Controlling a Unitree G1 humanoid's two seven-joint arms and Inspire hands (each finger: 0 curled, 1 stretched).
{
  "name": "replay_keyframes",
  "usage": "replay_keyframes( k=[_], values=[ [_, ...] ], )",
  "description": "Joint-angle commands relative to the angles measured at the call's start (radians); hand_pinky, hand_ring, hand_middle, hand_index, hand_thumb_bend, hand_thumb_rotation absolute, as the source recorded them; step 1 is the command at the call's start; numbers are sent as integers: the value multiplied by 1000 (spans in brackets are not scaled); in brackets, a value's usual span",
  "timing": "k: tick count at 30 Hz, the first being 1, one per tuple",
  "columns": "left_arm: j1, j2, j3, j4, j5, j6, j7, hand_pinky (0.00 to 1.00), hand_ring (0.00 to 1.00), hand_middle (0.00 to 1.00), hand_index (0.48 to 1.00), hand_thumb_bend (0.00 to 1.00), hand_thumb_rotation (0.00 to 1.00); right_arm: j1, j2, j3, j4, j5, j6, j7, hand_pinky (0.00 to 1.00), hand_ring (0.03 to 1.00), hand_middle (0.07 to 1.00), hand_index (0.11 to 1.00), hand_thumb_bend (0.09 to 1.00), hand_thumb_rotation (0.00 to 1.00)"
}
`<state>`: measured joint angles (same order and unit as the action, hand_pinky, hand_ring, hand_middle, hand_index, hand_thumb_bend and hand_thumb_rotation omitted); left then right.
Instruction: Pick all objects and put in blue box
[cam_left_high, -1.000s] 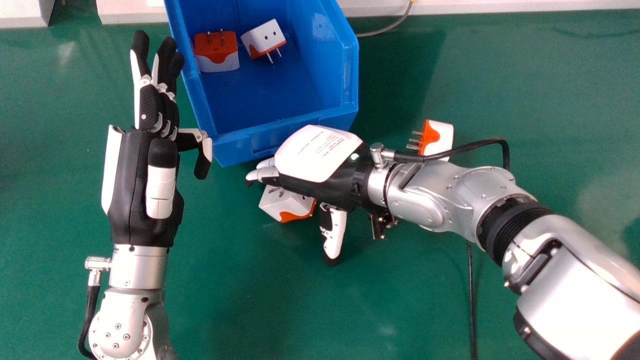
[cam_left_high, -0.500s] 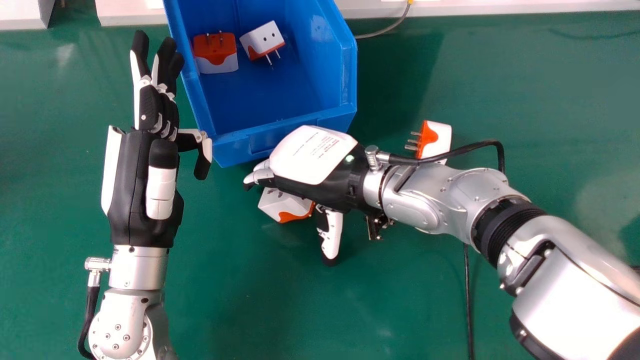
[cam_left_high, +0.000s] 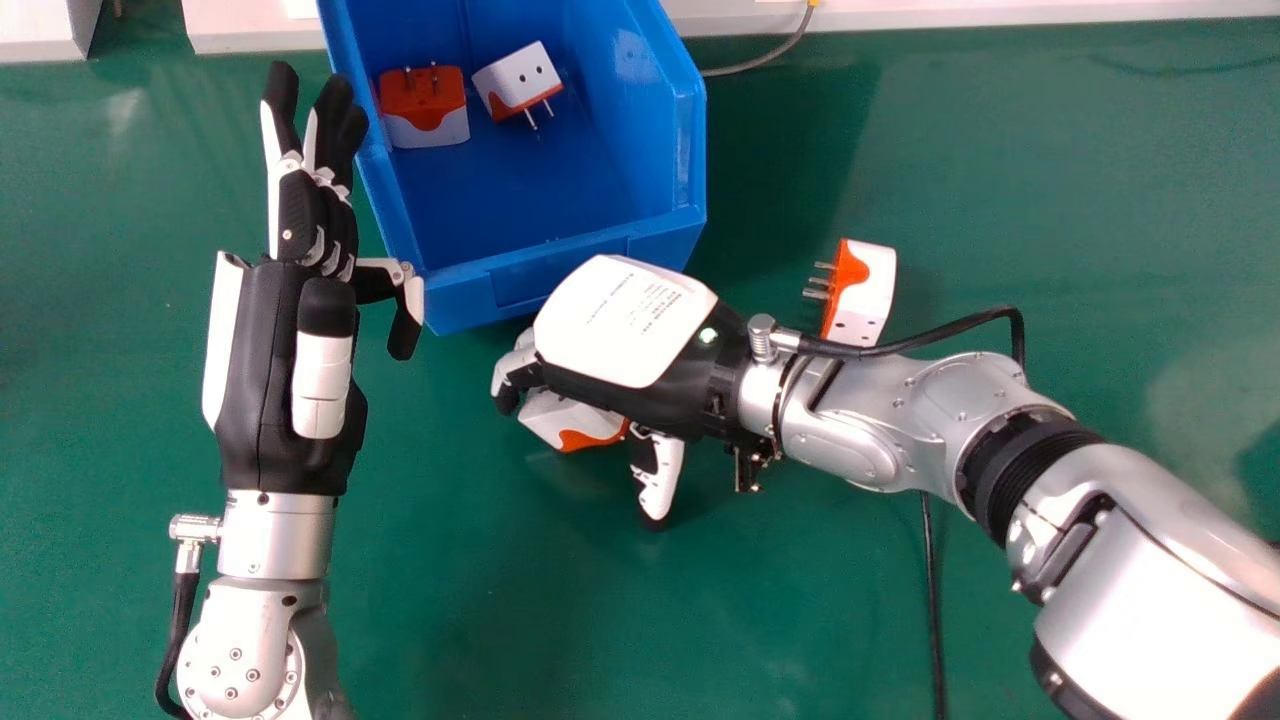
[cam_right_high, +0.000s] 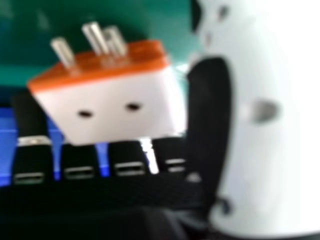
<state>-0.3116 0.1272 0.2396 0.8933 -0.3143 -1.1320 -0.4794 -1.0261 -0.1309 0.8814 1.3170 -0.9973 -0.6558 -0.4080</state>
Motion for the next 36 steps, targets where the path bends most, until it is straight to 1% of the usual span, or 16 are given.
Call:
replay_keyframes(
  k=[1,4,8,15,20,25,28,30,34,36],
  values=[
    [-6,3,-3,-13,5,-7,-2,0,1000,1000,900,1000,959,-21,7,-1,-3,-2,12,-6,438,488,553,563,607,26],
    [-7,3,-2,-12,1,-8,-5,0,1000,1000,900,1000,959,-24,5,-3,-3,0,2,2,423,473,541,554,589,21],
    [-10,2,-2,-10,1,-9,-6,0,1000,1000,900,1000,958,-28,1,-3,-2,0,-12,3,407,448,518,525,555,10],
    [-12,2,0,-8,-2,-10,-8,0,1000,1000,900,1000,958,-41,-7,-9,1,7,-26,48,386,424,506,522,536,5],
    [-14,2,1,-6,-5,-9,-10,0,1000,1000,900,1000,958,-47,-10,-9,-1,10,-36,72,391,427,496,516,530,3],
    [-9,4,2,-11,-8,-11,-13,0,1000,1000,900,1000,957,-48,-12,-14,-4,18,-46,91,409,443,486,507,527,2],
    [-6,4,3,-12,-11,-12,-17,0,1000,1000,900,1000,957,-61,-23,-29,-9,29,-61,98,420,453,481,500,524,1],
    [-5,4,4,-13,-11,-13,-18,0,1000,1000,900,1000,957,-70,-33,-44,-15,39,-76,104,423,456,480,498,523,0],
    [-4,2,5,-10,-9,-15,-18,0,1000,1000,901,1000,958,-83,-59,-93,-38,80,-129,139,423,454,480,494,522,0],
    [-3,0,4,-10,-5,-16,-15,0,1000,1000,901,1000,958,-87,-76,-120,-58,103,-155,156,423,453,480,493,522,0]
  ],
)
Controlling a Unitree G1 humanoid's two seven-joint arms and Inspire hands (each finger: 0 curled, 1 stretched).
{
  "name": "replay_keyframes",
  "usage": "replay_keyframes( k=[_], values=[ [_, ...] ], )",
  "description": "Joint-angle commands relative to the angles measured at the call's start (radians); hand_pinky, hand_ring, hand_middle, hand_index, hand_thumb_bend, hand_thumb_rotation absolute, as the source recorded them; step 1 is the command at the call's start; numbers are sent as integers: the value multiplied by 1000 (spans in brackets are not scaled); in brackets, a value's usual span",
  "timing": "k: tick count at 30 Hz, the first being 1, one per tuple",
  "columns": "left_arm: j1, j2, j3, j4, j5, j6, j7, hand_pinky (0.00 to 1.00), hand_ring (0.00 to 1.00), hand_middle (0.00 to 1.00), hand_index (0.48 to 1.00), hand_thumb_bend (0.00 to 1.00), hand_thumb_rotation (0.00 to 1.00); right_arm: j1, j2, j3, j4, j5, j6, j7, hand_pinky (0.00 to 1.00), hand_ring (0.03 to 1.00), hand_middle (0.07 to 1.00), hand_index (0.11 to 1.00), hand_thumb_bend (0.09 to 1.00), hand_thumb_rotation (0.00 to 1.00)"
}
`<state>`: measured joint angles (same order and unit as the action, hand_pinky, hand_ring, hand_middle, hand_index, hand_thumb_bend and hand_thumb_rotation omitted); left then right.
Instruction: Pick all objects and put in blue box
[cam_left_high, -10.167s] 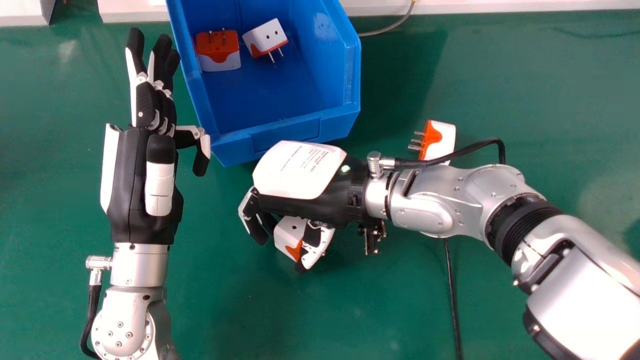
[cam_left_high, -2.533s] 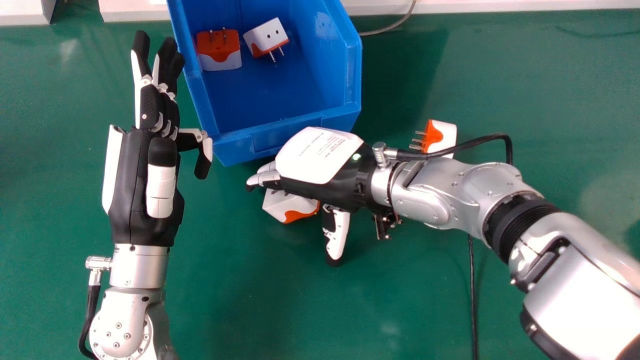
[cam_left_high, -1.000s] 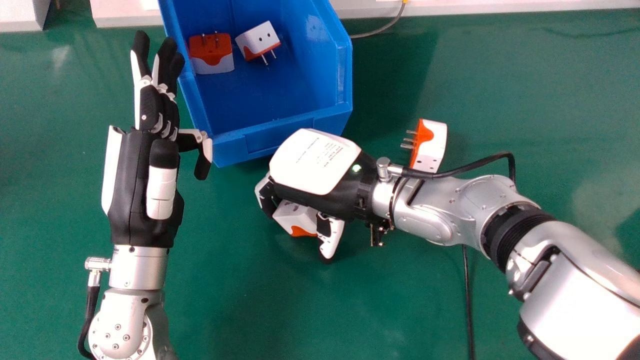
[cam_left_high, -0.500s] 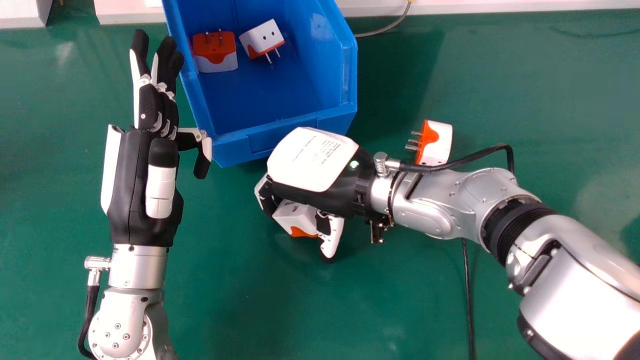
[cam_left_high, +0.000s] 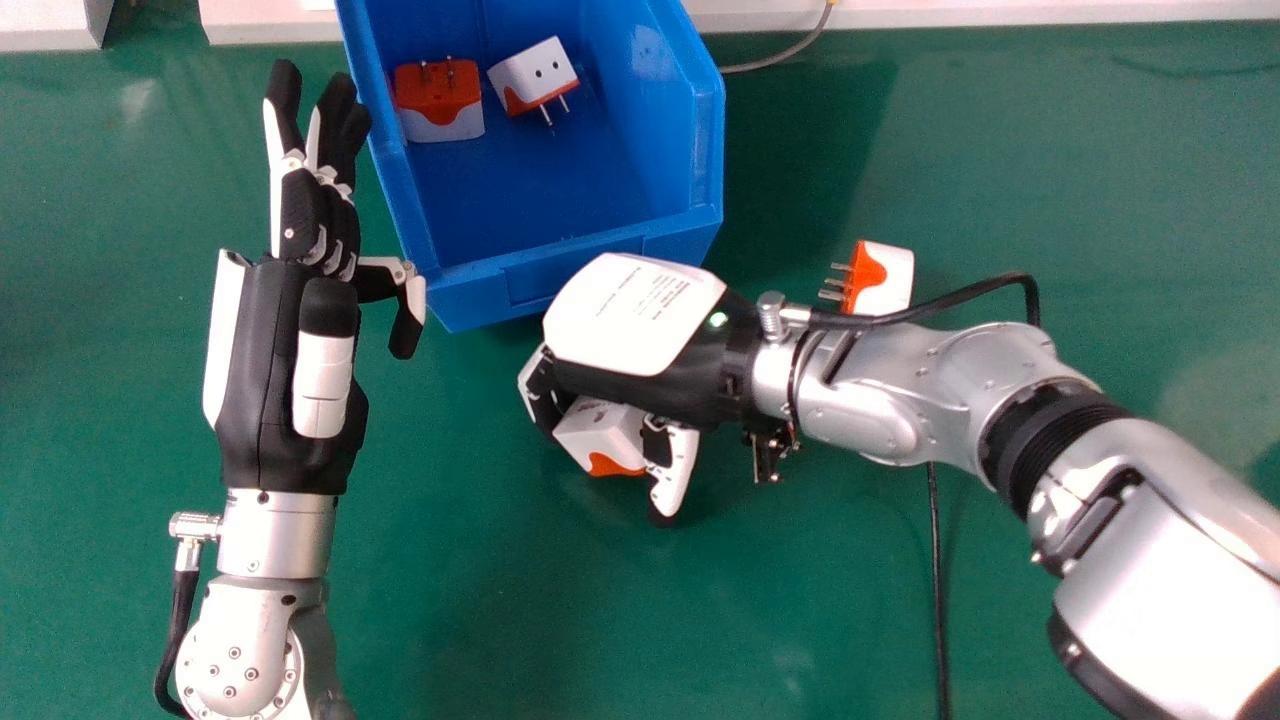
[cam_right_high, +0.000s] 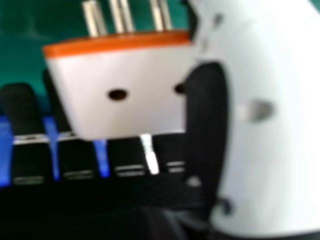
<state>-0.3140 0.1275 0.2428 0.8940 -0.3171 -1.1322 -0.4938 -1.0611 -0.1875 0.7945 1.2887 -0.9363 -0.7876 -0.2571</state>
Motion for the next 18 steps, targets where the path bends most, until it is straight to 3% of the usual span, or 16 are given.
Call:
replay_keyframes(
  k=[1,6,18],
  values=[
    [-1,-1,0,-11,-1,-17,0,0,1000,1000,901,1000,958,-53,-28,-44,-40,50,-31,10,423,453,480,493,522,0],
    [1,1,3,-7,5,-19,8,0,1000,1000,903,1000,958,-54,-78,-106,-106,81,-64,-27,418,445,482,493,521,0],
    [-4,6,1,5,34,-20,51,0,1000,1000,912,1000,963,-50,-148,-246,-231,161,-94,-15,381,401,490,519,516,0]
  ],
)
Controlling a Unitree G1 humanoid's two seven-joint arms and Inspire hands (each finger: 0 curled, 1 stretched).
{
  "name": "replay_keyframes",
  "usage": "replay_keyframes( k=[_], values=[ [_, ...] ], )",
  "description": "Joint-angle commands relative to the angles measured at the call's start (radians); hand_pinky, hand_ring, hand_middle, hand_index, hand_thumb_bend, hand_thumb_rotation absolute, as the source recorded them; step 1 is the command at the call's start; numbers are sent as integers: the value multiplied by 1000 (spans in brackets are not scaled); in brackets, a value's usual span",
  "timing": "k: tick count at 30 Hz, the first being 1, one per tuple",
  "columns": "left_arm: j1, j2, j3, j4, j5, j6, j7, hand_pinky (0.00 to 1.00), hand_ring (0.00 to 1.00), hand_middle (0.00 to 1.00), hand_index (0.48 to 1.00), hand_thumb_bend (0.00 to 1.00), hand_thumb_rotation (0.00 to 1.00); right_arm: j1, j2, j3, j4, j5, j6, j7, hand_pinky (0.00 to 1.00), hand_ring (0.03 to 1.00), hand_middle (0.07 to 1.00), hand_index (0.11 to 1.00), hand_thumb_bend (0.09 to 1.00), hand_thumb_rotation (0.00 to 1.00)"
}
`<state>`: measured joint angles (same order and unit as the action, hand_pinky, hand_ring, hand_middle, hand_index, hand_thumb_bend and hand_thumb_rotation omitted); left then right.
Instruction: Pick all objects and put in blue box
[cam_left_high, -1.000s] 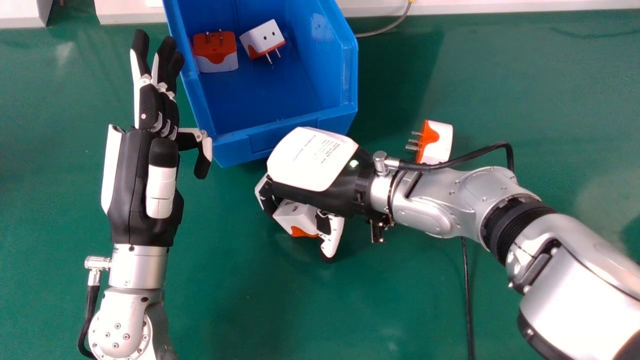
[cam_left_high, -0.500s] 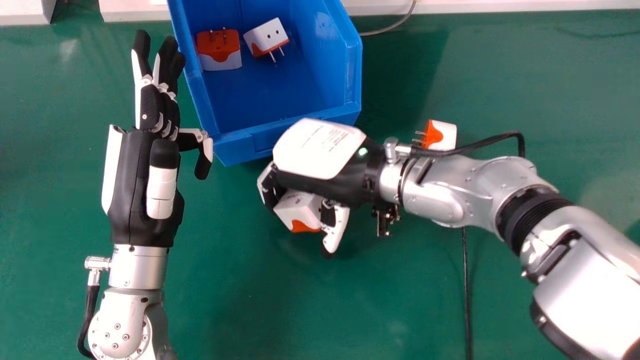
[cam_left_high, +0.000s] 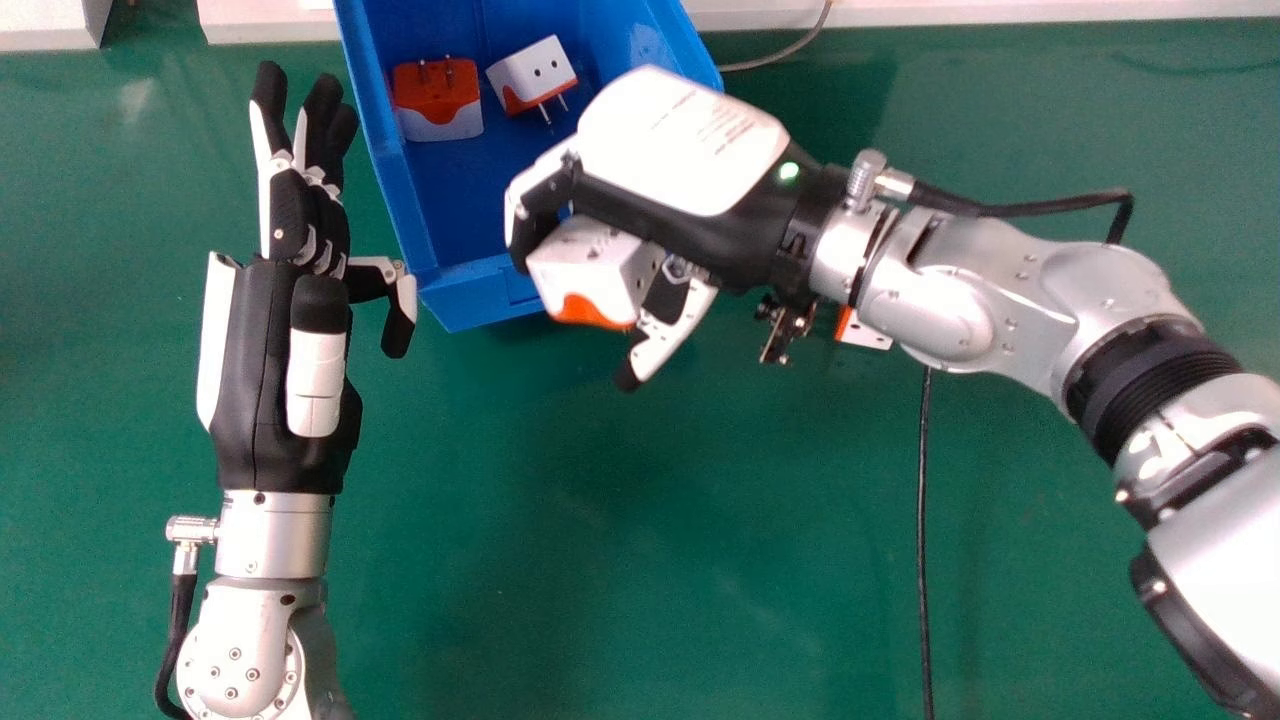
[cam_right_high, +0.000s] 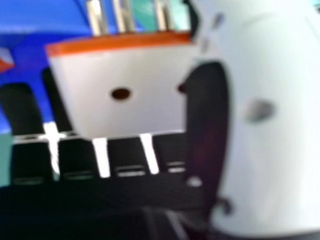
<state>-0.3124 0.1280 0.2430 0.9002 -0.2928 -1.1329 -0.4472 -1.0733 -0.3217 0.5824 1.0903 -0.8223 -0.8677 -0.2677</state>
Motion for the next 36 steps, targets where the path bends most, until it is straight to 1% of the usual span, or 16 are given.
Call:
replay_keyframes(
  k=[1,2,4,6,7,11,14,17,21,25,27,31,33,35,36],
  values=[
    [-6,6,1,0,11,-19,6,0,1000,1000,912,1000,963,-37,-15,-40,-37,49,-14,1,381,401,490,519,516,0],
    [-6,5,1,-1,12,-18,7,0,1000,1000,912,1000,963,-38,-17,-48,-45,56,-14,9,381,401,490,519,516,0],
    [-8,4,-1,0,14,-15,9,0,1000,1000,916,1000,965,-57,-20,-72,-65,79,-10,29,347,382,488,528,513,0],
    [-11,4,-2,1,16,-14,10,0,1000,1000,916,1000,965,-83,-19,-99,-75,101,-1,49,347,382,488,528,513,0],
    [-12,4,-2,3,15,-13,9,0,1000,1000,917,1000,965,-97,-15,-111,-72,112,3,57,327,372,483,532,512,0],
    [-18,4,-2,10,11,-13,5,0,1000,1000,917,1000,965,-147,14,-145,-35,136,39,50,325,369,485,533,512,0],
    [-21,2,-3,14,14,-16,6,0,1000,1000,917,1000,965,-178,38,-137,0,112,88,1,321,367,490,533,512,0],
    [-22,2,-4,13,14,-16,4,0,1000,1000,917,1000,965,-210,59,-119,40,90,142,-35,308,365,491,533,511,0],
    [-26,4,-3,18,13,-14,2,0,1000,1000,914,1000,964,-247,84,-106,91,68,206,-75,282,361,490,537,511,0],
    [-33,4,-2,29,12,-16,0,0,1000,1000,913,1000,963,-284,111,-90,139,48,269,-113,278,360,489,539,510,0],
    [-34,3,-3,30,10,-17,-4,0,1000,1000,911,1000,963,-298,123,-82,156,39,294,-131,279,362,493,537,511,0],
    [-37,1,-3,29,7,-17,-11,0,1000,1000,910,1000,962,-315,147,-75,190,37,328,-137,275,362,495,536,511,0],
    [-38,0,-3,30,6,-18,-13,0,1000,1000,908,1000,962,-318,156,-74,201,39,339,-134,256,355,488,538,510,0],
    [-38,0,-2,30,6,-21,-14,0,1000,1000,907,1000,961,-321,169,-74,215,42,356,-124,240,358,490,527,512,0],
    [-38,1,-1,30,6,-22,-14,0,1000,1000,905,1000,960,-322,173,-74,219,42,363,-121,224,334,487,519,515,0]
  ],
)
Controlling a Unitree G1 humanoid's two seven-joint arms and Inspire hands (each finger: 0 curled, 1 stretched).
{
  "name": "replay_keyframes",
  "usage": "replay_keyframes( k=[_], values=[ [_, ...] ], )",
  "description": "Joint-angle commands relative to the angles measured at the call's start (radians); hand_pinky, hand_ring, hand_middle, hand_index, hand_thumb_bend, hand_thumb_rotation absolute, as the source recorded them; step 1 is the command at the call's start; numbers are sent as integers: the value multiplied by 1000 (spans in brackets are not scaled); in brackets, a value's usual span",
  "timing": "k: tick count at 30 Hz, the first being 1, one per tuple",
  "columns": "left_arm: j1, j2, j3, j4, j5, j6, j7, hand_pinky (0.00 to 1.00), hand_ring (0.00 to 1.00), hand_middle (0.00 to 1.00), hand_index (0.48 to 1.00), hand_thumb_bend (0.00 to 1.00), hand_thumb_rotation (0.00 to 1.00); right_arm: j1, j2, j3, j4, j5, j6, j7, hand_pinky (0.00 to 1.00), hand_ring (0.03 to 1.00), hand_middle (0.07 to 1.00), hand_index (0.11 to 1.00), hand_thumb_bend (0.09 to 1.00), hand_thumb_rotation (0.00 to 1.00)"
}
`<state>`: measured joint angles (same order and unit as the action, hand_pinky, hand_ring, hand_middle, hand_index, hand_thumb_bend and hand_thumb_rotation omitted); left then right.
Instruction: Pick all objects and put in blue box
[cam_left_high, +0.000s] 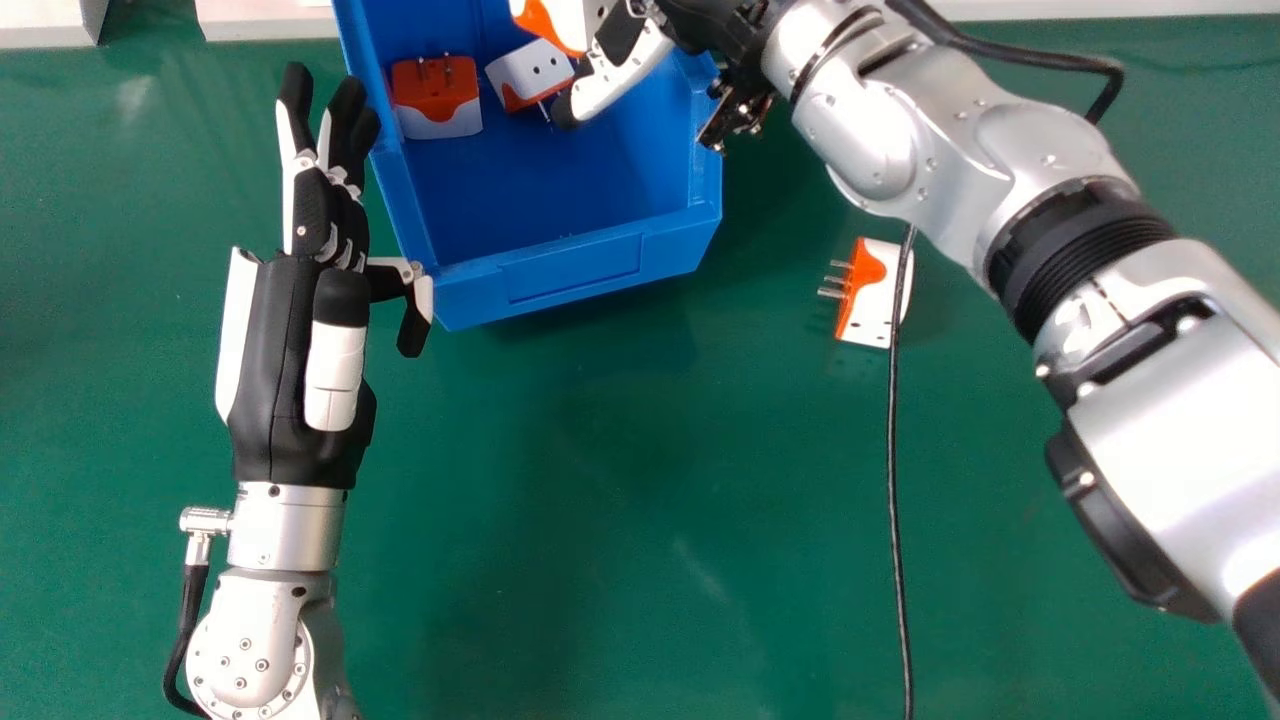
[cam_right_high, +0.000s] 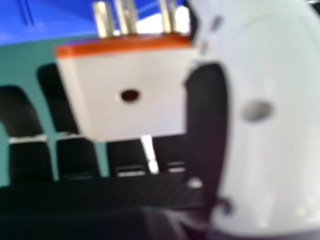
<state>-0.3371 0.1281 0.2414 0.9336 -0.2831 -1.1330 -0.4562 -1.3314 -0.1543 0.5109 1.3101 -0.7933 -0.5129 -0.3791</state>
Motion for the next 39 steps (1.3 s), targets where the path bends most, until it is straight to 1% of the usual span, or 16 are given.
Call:
replay_keyframes(
  k=[1,3,6,8,9,11,12,14,18,25,30,31,32,35,36,39],
  values=[
    [-15,0,0,-3,-2,-23,-3,0,1000,1000,905,1000,960,-69,13,-5,5,16,22,-4,224,334,487,519,515,0],
    [-16,0,0,-3,-1,-23,-2,0,1000,1000,904,1000,960,-76,23,-7,13,18,42,1,215,320,472,519,517,0],
    [-16,-3,-3,-11,1,-21,1,0,1000,1000,902,1000,960,-81,39,-15,22,27,70,6,247,339,476,518,518,0],
    [-16,-3,-3,-12,2,-21,2,0,1000,1000,902,1000,960,-82,43,-17,23,28,76,6,247,339,476,518,518,0],
    [-16,-5,-4,-12,5,-23,5,0,1000,1000,902,1000,960,-82,51,-14,26,25,91,-2,247,339,476,518,518,0],
    [-18,-6,-4,-11,7,-25,7,0,1000,1000,900,1000,960,-81,68,-7,32,17,120,-19,289,360,484,512,518,0],
    [-18,-6,-4,-11,8,-25,8,0,1000,1000,900,1000,960,-81,72,-5,34,15,128,-23,289,360,484,512,518,0],
    [-19,-6,-5,-10,7,-26,7,0,1000,1000,900,1000,960,-82,76,-4,35,13,135,-26,289,360,484,512,518,0],
    [-23,-12,-6,-3,5,-33,4,0,1000,1000,898,1000,960,-85,107,1,46,7,169,-55,315,373,486,510,519,0],
    [-30,-12,-3,6,-15,-36,-23,0,1000,1000,893,1000,959,-80,129,36,57,-17,193,-80,326,380,486,511,518,0],
    [-36,-13,-1,12,-25,-39,-40,0,1000,997,886,1000,958,-66,141,35,63,-9,197,-26,320,377,487,519,517,0],
    [-37,-14,-1,13,-26,-40,-43,0,1000,995,883,1000,957,-65,144,30,65,-3,200,-6,337,381,492,520,516,0],
    [-37,-15,-2,12,-26,-42,-43,0,1000,993,880,1000,956,-64,148,23,66,5,203,17,381,432,526,516,518,26],
    [-35,-17,-4,8,-27,-47,-46,0,1000,989,874,1000,954,-60,158,4,67,31,206,85,499,570,639,623,715,59],
    [-34,-16,-3,6,-30,-48,-49,0,1000,989,874,1000,954,-60,161,-4,67,43,206,109,499,570,639,623,715,59],
    [-34,-13,-2,5,-38,-48,-57,0,1000,984,870,1000,952,-61,168,-13,66,52,212,145,596,685,748,722,842,100]
  ],
)
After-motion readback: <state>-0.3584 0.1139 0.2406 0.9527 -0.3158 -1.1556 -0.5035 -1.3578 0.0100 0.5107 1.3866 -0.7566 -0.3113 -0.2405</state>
